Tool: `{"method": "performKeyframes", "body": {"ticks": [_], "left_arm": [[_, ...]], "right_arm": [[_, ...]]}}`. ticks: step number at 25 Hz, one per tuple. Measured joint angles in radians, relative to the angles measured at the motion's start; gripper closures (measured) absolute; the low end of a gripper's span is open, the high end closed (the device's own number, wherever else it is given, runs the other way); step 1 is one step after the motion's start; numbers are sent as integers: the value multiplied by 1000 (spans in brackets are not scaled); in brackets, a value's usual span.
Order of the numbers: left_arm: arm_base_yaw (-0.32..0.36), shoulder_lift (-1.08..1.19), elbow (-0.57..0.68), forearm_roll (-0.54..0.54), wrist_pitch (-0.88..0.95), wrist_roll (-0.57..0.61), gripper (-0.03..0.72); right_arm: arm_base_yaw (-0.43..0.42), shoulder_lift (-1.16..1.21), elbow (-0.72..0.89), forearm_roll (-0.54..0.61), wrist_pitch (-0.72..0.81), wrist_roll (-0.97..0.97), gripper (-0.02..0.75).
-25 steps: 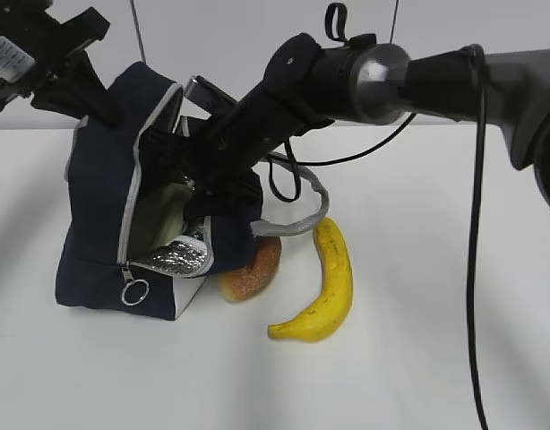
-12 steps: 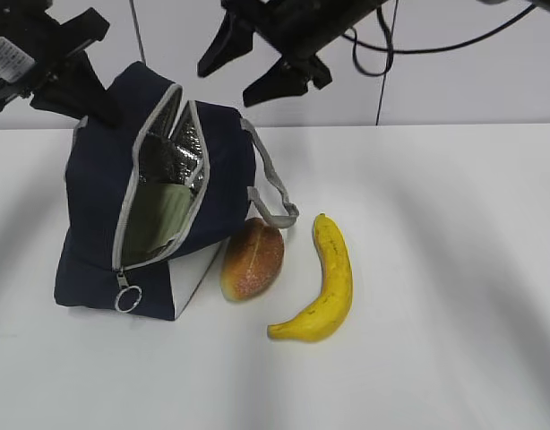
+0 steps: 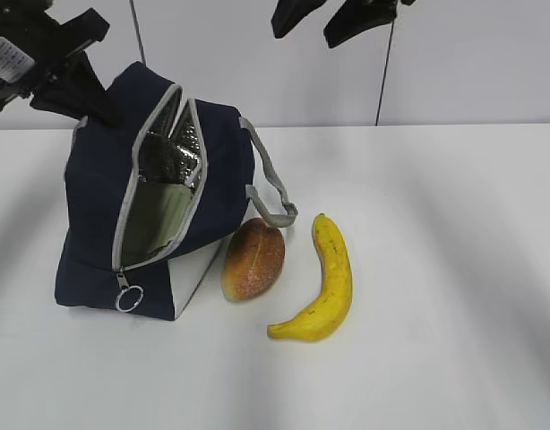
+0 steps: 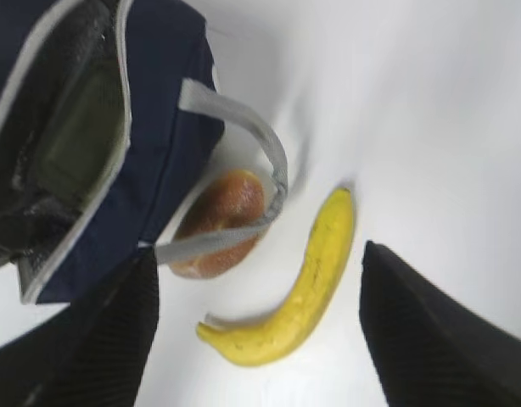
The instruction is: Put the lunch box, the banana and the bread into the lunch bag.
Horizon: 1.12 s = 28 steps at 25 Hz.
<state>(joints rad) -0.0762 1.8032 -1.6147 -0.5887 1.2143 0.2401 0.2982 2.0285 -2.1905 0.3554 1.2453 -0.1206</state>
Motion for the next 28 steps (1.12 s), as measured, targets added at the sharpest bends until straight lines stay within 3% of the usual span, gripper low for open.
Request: {"method": "performKeyframes", "body": {"ticks": [6, 17, 28], "left_arm": [[0, 0, 0, 0, 0, 0, 688], [0, 0, 0, 1, 0, 0, 688], [0, 0, 0, 1, 0, 0, 688]], "right_arm": [[0, -189, 243, -116, 2, 0, 195], [0, -314, 691, -128, 2, 2, 195], [0, -178, 741, -99, -103, 2, 195]]}}
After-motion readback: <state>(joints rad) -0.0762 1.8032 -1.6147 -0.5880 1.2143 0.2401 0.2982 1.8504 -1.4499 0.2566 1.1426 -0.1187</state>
